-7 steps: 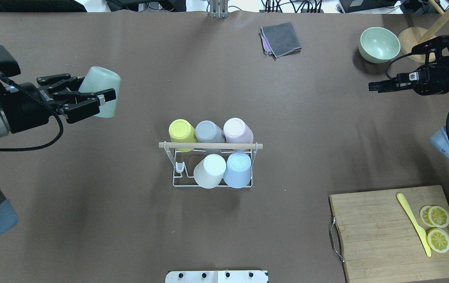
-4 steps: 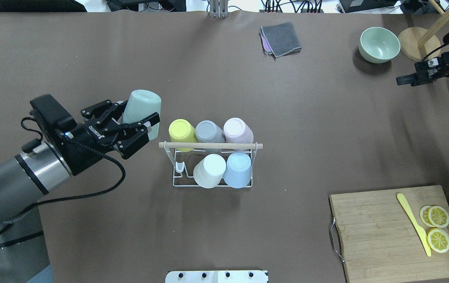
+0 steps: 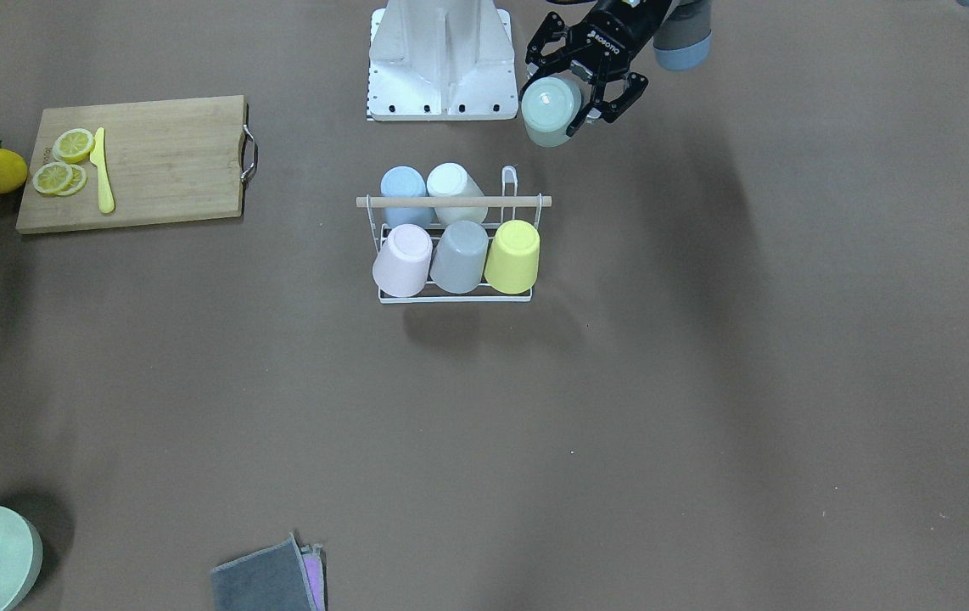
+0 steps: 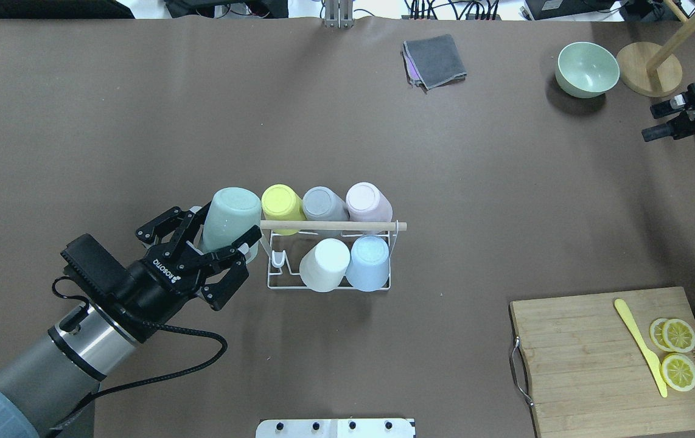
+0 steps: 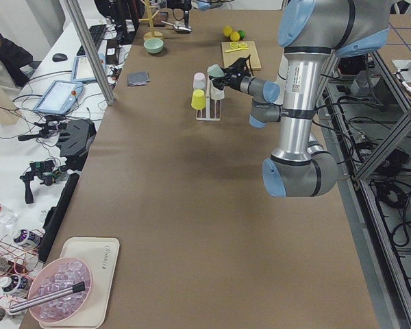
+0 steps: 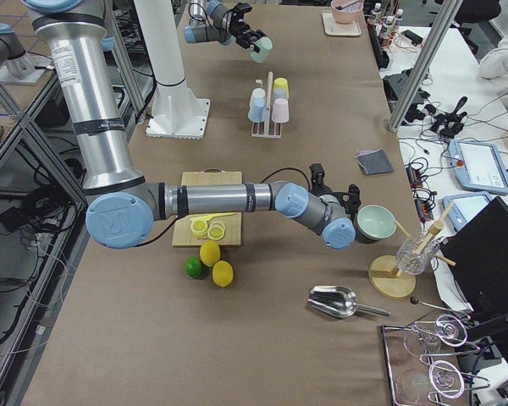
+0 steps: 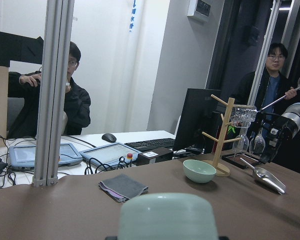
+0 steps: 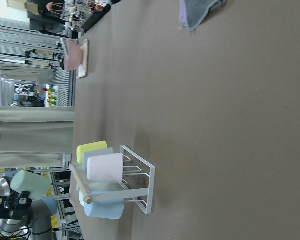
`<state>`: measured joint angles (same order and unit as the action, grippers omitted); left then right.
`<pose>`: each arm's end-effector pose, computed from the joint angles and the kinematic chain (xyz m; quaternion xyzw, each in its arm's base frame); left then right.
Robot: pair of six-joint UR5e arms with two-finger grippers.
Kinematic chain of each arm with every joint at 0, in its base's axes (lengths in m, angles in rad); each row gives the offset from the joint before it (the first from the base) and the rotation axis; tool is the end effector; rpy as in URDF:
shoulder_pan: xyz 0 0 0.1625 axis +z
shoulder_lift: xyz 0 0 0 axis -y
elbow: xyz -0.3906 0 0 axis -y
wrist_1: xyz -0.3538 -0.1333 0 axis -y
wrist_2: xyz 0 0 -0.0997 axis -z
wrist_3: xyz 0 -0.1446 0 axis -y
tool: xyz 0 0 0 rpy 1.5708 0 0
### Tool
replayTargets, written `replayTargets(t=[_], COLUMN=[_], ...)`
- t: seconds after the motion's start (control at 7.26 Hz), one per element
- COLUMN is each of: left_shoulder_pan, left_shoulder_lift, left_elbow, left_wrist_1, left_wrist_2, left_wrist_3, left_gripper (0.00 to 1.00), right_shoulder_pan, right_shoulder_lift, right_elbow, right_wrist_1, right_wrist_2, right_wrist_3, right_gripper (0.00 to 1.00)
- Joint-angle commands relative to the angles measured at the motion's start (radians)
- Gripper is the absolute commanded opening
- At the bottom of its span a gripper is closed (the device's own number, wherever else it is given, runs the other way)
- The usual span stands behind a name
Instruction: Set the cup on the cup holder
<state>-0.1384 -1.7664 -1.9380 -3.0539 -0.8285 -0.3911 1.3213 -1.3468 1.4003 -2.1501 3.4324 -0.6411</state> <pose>0.3884 -0.2874 0.2195 0.6365 0.5132 -0.0271 0.5751 -0.1402 -0.5289 0.5386 -0.0015 -0.7899 -0.0603 0.6102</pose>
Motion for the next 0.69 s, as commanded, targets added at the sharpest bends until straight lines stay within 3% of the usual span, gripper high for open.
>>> replayTargets(t=[0.0, 0.41, 0.55], left_shoulder_pan=[0.013, 0.011, 0.011], left_shoulder_lift=[-0.043, -0.090, -0.096], left_elbow=[0.049, 0.126, 0.164], left_wrist_1=[-0.013, -0.040, -0.061], left_wrist_2=[0.022, 0.028, 0.035], left_wrist_3=[0.075, 0.080, 0.080], left_gripper=[0.00, 0.00, 0.00], right_shoulder_pan=[-0.019, -0.048, -0.019], right_shoulder_lift=[-0.002, 0.000, 0.006], right_elbow=[0.009, -0.006, -0.004], right_wrist_1=[-0.086, -0.184, -0.206], right_wrist_2=[-0.093, -0.134, -0.236], right_wrist_3=[0.003, 0.012, 0.014], right_gripper=[0.99, 0.96, 1.00])
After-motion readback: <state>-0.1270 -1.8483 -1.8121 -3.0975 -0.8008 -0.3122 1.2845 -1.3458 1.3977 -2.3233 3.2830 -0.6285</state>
